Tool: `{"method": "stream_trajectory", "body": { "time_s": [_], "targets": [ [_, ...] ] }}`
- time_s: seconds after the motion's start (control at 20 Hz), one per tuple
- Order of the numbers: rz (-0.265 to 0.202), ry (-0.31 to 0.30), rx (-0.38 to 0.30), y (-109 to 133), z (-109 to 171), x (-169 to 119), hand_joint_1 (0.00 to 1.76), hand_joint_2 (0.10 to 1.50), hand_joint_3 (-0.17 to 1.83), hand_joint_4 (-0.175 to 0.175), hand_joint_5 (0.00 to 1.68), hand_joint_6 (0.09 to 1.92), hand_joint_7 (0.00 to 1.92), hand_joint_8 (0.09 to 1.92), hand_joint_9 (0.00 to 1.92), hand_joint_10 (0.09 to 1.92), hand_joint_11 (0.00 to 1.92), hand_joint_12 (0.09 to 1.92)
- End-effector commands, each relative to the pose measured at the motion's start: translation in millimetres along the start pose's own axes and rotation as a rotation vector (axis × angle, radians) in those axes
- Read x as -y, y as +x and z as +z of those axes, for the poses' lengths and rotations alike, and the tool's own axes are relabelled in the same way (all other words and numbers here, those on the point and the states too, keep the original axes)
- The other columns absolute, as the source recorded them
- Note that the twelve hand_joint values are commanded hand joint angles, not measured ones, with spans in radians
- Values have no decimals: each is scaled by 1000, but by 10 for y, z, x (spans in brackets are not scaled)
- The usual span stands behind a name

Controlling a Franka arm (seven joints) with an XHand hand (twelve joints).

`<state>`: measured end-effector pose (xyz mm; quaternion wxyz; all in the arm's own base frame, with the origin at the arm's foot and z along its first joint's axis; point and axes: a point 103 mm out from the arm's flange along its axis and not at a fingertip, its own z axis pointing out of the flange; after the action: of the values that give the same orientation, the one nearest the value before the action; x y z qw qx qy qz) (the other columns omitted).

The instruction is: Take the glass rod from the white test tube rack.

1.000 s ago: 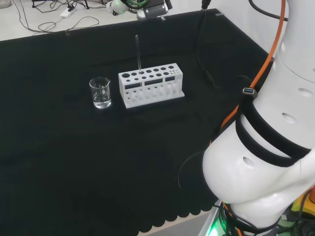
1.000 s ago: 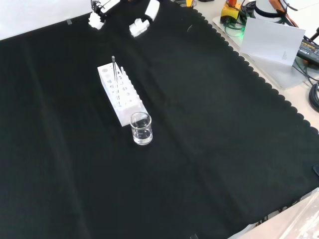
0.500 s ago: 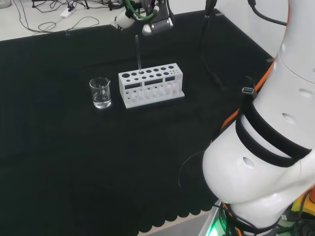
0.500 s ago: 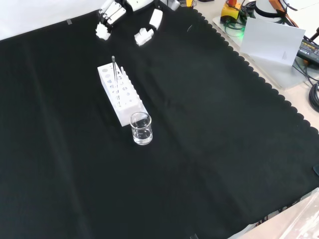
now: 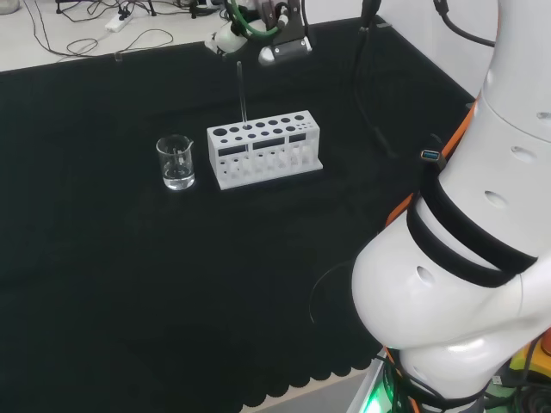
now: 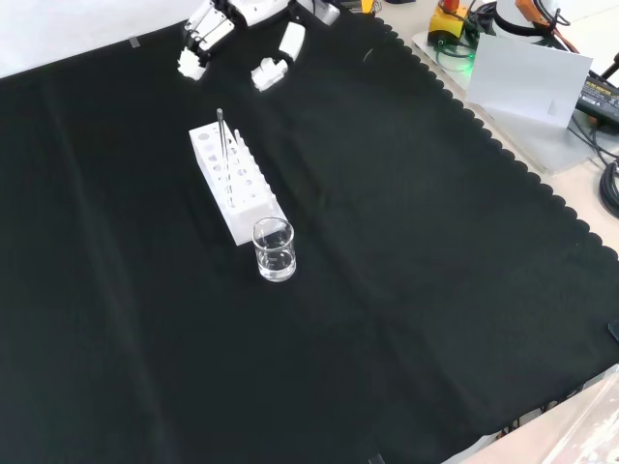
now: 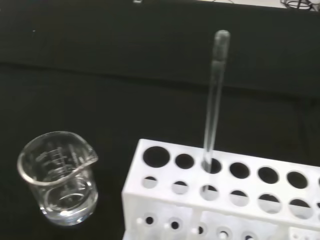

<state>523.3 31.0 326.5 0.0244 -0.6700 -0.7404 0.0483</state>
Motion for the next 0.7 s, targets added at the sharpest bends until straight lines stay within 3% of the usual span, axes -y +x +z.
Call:
{"method": "stream_trajectory", "body": {
  "time_s": [0.05,0.7],
  "targets": [
    [-15,30,8,-57,401,-150,612,925,550,-160,283,87,275,848,505,838,407,1343],
    [-26,39,-2,-72,651,-242,607,924,552,-158,316,87,322,846,571,838,434,1342]
  ]
}}
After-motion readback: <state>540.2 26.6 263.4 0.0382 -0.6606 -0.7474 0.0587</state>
